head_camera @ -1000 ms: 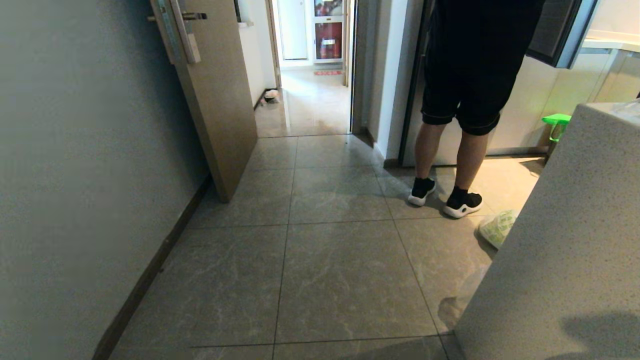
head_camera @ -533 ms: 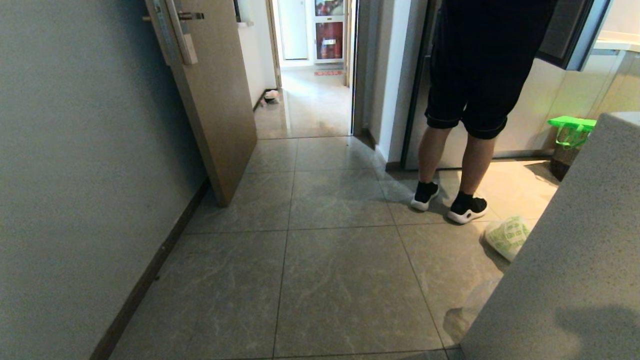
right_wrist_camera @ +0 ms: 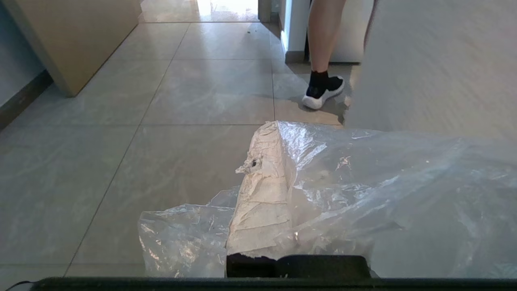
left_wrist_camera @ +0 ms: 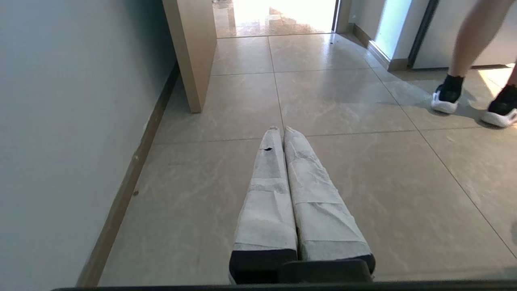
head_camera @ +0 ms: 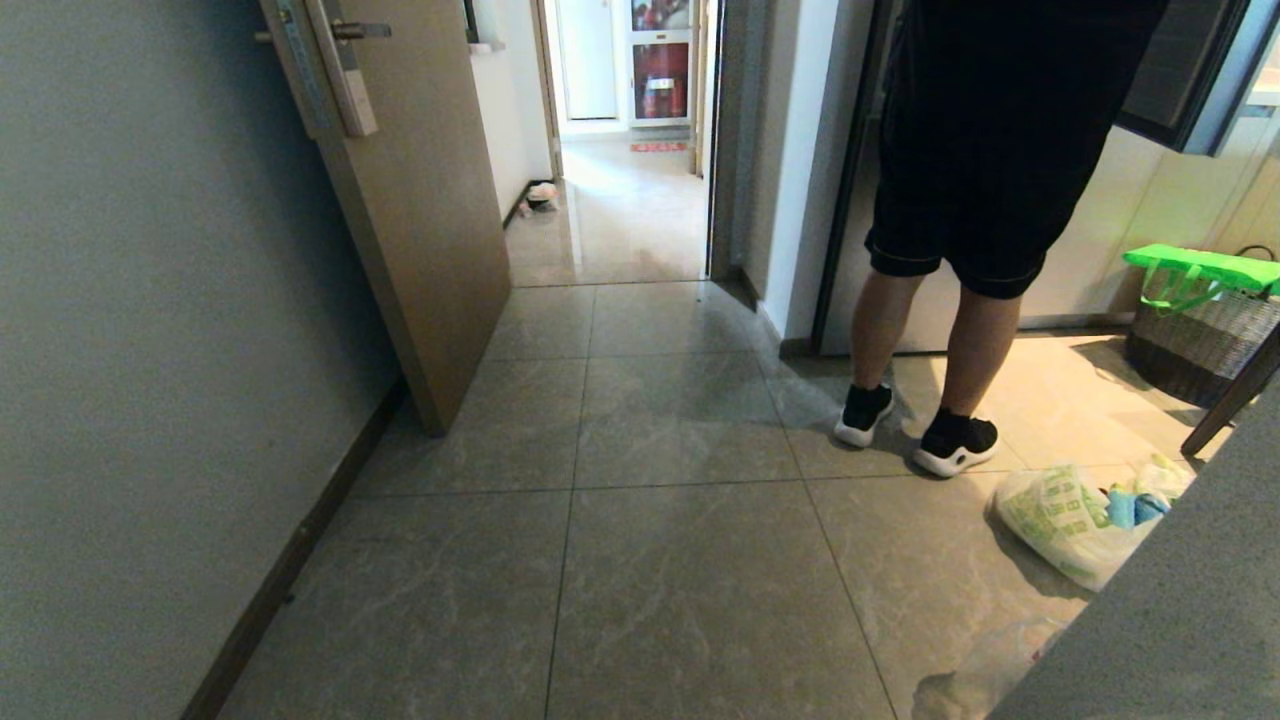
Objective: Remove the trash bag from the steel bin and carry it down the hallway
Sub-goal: Put the trash bag at the door
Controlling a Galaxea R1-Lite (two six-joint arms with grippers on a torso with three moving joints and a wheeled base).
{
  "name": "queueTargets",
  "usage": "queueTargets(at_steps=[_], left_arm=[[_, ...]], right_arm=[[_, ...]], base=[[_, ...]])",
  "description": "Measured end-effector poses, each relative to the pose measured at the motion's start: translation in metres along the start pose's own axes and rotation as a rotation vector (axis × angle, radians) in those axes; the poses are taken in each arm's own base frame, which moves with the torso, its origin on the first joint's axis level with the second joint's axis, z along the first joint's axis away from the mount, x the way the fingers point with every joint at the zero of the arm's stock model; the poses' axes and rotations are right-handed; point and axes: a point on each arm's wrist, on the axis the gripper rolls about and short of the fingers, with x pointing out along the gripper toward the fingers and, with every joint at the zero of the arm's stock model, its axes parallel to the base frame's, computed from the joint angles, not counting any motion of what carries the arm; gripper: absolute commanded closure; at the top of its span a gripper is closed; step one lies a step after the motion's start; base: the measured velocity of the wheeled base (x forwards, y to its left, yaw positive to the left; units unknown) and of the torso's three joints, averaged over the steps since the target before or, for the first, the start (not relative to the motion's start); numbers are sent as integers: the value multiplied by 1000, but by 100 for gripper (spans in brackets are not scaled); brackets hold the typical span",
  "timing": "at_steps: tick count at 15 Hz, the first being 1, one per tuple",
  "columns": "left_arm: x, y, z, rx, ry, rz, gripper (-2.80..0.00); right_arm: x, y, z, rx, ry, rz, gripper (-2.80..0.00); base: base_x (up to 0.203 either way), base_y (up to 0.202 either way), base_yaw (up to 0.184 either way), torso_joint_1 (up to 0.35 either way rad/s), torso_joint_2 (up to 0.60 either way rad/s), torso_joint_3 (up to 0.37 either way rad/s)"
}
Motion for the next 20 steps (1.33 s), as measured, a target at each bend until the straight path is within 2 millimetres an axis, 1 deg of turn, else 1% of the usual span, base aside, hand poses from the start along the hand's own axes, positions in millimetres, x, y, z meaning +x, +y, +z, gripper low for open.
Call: queueTargets(at_steps=[20], left_arm=[[0,0,0,-4,0,1,0]], right_arm=[[0,0,0,0,0,1,0]], base=[[192,0,0,2,3,1]])
